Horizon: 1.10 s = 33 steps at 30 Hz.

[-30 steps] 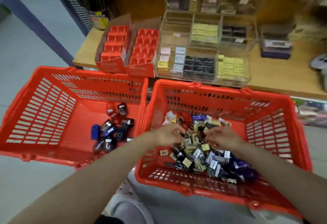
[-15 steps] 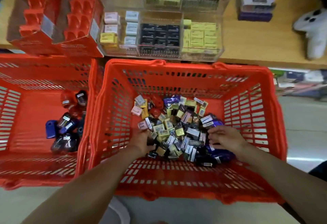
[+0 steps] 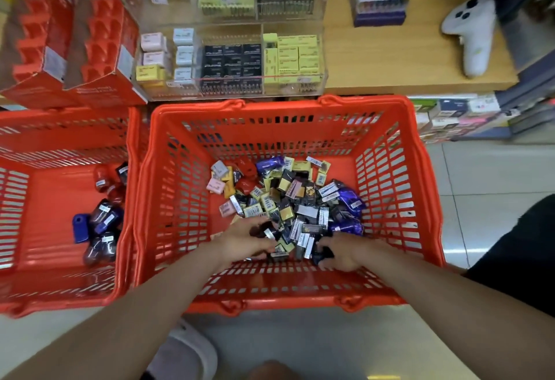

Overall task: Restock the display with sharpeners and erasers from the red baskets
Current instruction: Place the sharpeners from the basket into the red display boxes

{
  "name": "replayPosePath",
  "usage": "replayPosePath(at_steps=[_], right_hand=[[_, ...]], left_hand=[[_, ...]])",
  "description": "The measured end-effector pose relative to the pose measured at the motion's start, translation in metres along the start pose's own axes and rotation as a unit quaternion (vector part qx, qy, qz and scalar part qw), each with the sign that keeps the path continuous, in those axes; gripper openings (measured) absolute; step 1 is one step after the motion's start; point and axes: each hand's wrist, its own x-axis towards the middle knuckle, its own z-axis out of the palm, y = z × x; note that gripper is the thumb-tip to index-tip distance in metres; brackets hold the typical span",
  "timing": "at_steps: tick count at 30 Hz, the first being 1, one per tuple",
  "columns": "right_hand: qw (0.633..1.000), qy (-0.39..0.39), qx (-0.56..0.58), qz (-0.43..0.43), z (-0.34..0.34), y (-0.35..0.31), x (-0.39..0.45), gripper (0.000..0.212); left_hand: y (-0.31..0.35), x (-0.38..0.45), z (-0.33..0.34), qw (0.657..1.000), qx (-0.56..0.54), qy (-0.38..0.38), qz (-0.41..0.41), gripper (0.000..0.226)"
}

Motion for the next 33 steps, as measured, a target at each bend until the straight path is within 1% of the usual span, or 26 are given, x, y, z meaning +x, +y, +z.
replayPosePath(at_steps=[1,2,5,6,8,10,11,12,13,15,16,17,19,20,22,24,25,26,27,28,29,30,31,33], right_hand=[[1.000,-0.001,-0.011,-0.004,-0.002,0.000,0.002,0.053],[1.000,-0.003,-0.019,-0.007,-0.003,0.001,0.003,0.052],[1.000,0.008,-0.013,-0.010,-0.003,0.006,0.004,0.045],[1.000,0.015,0.002,-0.009,-0.002,0.007,0.004,0.044],[0.999,0.016,0.051,-0.001,-0.002,0.010,0.001,0.050],[0.993,0.001,0.121,0.007,-0.002,0.014,-0.003,0.055],[0.986,0.001,0.166,0.003,-0.003,0.016,-0.005,0.054],[0.975,0.013,0.222,-0.007,-0.007,0.018,-0.008,0.050],[0.954,0.038,0.298,-0.019,-0.009,0.020,-0.011,0.042],[0.882,0.107,0.457,-0.039,-0.014,0.018,-0.016,0.014],[0.849,0.150,0.503,-0.050,-0.018,0.016,-0.018,0.009],[0.830,0.189,0.522,-0.061,-0.022,0.010,-0.018,0.016],[0.811,0.221,0.535,-0.087,-0.029,-0.004,-0.020,0.027],[0.805,0.213,0.545,-0.100,-0.032,-0.008,-0.020,0.032],[0.802,0.172,0.559,-0.122,-0.042,-0.005,-0.021,0.042],[0.810,0.173,0.548,-0.114,-0.051,0.009,-0.026,0.044],[0.827,0.200,0.518,-0.088,-0.053,0.019,-0.027,0.043],[0.864,0.239,0.441,-0.050,-0.052,0.028,-0.026,0.044],[0.909,0.265,0.321,-0.020,-0.049,0.034,-0.026,0.047],[0.945,0.260,0.196,-0.009,-0.043,0.037,-0.025,0.054],[0.969,0.227,0.099,-0.016,-0.035,0.036,-0.022,0.062],[0.982,0.182,0.034,-0.025,-0.028,0.035,-0.018,0.069],[0.989,0.147,-0.007,-0.028,-0.021,0.033,-0.015,0.074],[0.991,0.120,-0.050,-0.013,-0.012,0.031,-0.007,0.078]], left_hand=[[0.000,0.001,0.004,0.999,0.041,0.008,0.001,0.069],[-0.001,0.003,0.008,0.998,0.058,0.016,0.000,0.072],[0.000,0.010,0.018,0.999,0.012,0.020,-0.029,0.079],[0.001,0.012,0.021,0.999,-0.010,0.021,-0.038,0.080],[0.003,0.016,0.027,0.998,-0.031,0.023,-0.052,0.082],[0.004,0.019,0.032,0.998,-0.031,0.027,-0.057,0.085],[0.005,0.018,0.034,0.997,-0.042,0.026,-0.057,0.090],[0.007,0.017,0.036,0.996,-0.065,0.019,-0.055,0.095],[0.009,0.016,0.037,0.994,-0.094,0.010,-0.053,0.099],[0.016,0.015,0.041,0.986,-0.161,0.010,-0.034,0.096],[0.021,0.015,0.043,0.981,-0.191,0.016,-0.026,0.093],[0.025,0.016,0.044,0.976,-0.217,0.017,-0.021,0.090],[0.036,0.019,0.049,0.966,-0.257,0.006,-0.004,0.081],[0.041,0.020,0.052,0.961,-0.277,0.002,0.007,0.073],[0.050,0.023,0.053,0.949,-0.314,0.017,0.029,0.054],[0.057,0.024,0.047,0.936,-0.347,0.045,0.037,0.044],[0.058,0.024,0.042,0.932,-0.358,0.052,0.037,0.044],[0.058,0.024,0.036,0.931,-0.360,0.054,0.036,0.048],[0.057,0.023,0.032,0.933,-0.354,0.053,0.032,0.052],[0.055,0.022,0.028,0.937,-0.345,0.049,0.027,0.056],[0.051,0.021,0.026,0.940,-0.337,0.043,0.022,0.060],[0.048,0.019,0.025,0.943,-0.331,0.036,0.018,0.061],[0.044,0.018,0.024,0.945,-0.326,0.031,0.015,0.061],[0.035,0.015,0.024,0.948,-0.318,0.024,0.013,0.056]])
